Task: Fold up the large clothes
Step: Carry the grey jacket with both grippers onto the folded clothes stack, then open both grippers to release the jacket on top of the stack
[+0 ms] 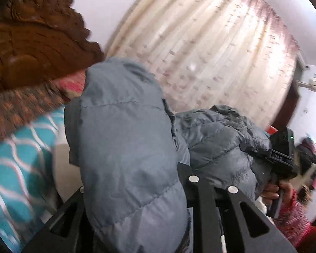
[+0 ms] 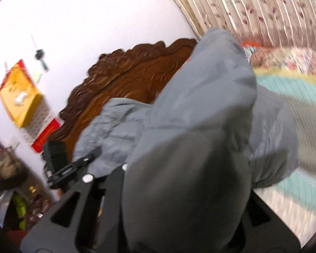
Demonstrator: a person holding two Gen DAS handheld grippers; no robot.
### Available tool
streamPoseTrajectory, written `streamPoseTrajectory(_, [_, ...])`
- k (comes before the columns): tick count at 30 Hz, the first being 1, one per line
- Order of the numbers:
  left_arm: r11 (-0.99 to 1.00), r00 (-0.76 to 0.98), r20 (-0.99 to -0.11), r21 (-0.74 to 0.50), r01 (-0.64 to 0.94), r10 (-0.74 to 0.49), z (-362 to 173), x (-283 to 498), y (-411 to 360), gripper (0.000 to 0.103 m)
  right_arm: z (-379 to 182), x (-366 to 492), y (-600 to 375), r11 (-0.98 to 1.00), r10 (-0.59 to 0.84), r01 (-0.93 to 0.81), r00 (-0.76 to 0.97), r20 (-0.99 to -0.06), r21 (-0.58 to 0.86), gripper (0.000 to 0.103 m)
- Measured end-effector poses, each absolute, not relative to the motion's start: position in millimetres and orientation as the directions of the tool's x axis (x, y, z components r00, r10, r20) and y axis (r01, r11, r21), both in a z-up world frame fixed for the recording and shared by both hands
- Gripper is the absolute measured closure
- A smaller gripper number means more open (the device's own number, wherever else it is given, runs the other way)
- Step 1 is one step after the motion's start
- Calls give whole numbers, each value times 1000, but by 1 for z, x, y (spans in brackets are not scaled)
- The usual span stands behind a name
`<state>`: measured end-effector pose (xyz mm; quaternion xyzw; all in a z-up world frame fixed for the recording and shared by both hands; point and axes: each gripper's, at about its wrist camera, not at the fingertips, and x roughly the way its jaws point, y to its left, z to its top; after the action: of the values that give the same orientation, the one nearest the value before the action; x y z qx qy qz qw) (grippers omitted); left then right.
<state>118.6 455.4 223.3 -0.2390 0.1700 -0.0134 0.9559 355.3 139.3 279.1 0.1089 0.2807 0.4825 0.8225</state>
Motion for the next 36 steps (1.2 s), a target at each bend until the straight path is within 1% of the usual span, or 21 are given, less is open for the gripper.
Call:
streamPoseTrajectory(1, [886, 938, -337, -455, -92, -75, 221, 134, 470, 60, 276, 386, 161, 543, 835, -706, 396, -382, 454, 82])
streamPoseTrajectory(2, [887, 929, -370, -439, -145, -31, 214, 157, 487, 58, 268, 413, 180, 593, 800, -671, 434, -414, 445, 72])
streamPoseTrajectory(3, [884, 906, -423, -417, -212, 18, 202, 182, 501, 52, 251, 445, 197, 685, 725, -599, 509, -463, 415, 60])
streamPoseTrajectory(4, [874, 862, -503, -392, -289, 59, 183, 211, 515, 46, 240, 470, 206, 759, 649, -530, 574, -499, 377, 34])
streamPoseTrajectory(5, [867, 811, -579, -357, -347, 86, 163, 230, 530, 45, 225, 490, 216, 835, 547, -450, 631, -550, 316, 24])
streamPoseTrajectory(6, [857, 739, -663, -309, -413, 117, 142, 252, 542, 44, 200, 512, 224, 907, 418, -352, 674, -609, 233, 24])
streamPoseTrajectory(7, [830, 630, -759, -239, -504, 164, 109, 276, 555, 38, 187, 525, 227, 935, 351, -290, 685, -638, 204, 24])
streamPoseTrajectory(8, [820, 599, -783, -225, -526, 170, 94, 282, 562, 35, 170, 536, 225, 950, 310, -242, 684, -660, 196, 24])
streamPoseTrajectory(10, [802, 630, -755, -255, -540, 184, 83, 283, 568, 28, 158, 542, 229, 947, 319, -243, 679, -661, 209, 24])
streamPoseTrajectory(13, [799, 662, -726, -280, -532, 187, 102, 274, 561, 28, 166, 534, 231, 955, 279, -279, 731, -623, 100, 24])
streamPoseTrajectory(16, [803, 692, -694, -289, -521, 199, 125, 251, 568, 28, 195, 502, 221, 962, 247, -273, 849, -467, 12, 23])
streamPoseTrajectory(18, [756, 727, -658, -371, -540, 196, 137, 235, 586, 28, 209, 488, 223, 956, 253, -291, 874, -414, -31, 23])
streamPoseTrajectory(20, [662, 741, -639, -466, -587, 207, 145, 215, 610, 26, 216, 473, 224, 938, 308, -346, 858, -412, -19, 23])
streamPoseTrajectory(22, [608, 712, -687, -506, -611, 144, 144, 214, 624, 24, 215, 464, 233, 901, 383, -433, 792, -476, 5, 23])
streamPoseTrajectory(23, [589, 685, -715, -494, -639, 144, 147, 209, 627, 24, 211, 459, 239, 892, 386, -452, 762, -520, -1, 23])
streamPoseTrajectory(24, [584, 681, -710, -481, -654, 179, 152, 203, 624, 24, 210, 451, 240, 888, 390, -459, 748, -537, 5, 23])
streamPoseTrajectory(26, [627, 693, -670, -426, -652, 265, 170, 176, 604, 24, 205, 421, 230, 863, 463, -498, 712, -527, 86, 23])
streamPoseTrajectory(29, [722, 706, -642, -333, -607, 299, 169, 137, 556, 24, 177, 378, 211, 828, 524, -532, 622, -582, 177, 23])
streamPoseTrajectory(32, [786, 693, -641, -220, -577, 330, 143, 93, 493, 19, 125, 322, 185, 817, 529, -536, 545, -651, 215, 23])
streamPoseTrajectory(34, [815, 668, -665, -152, -559, 334, 109, 66, 445, 15, 94, 285, 166, 823, 511, -529, 528, -678, 208, 23])
streamPoseTrajectory(36, [828, 637, -696, -109, -550, 331, 78, 45, 407, 14, 61, 245, 140, 838, 483, -507, 521, -704, 200, 23])
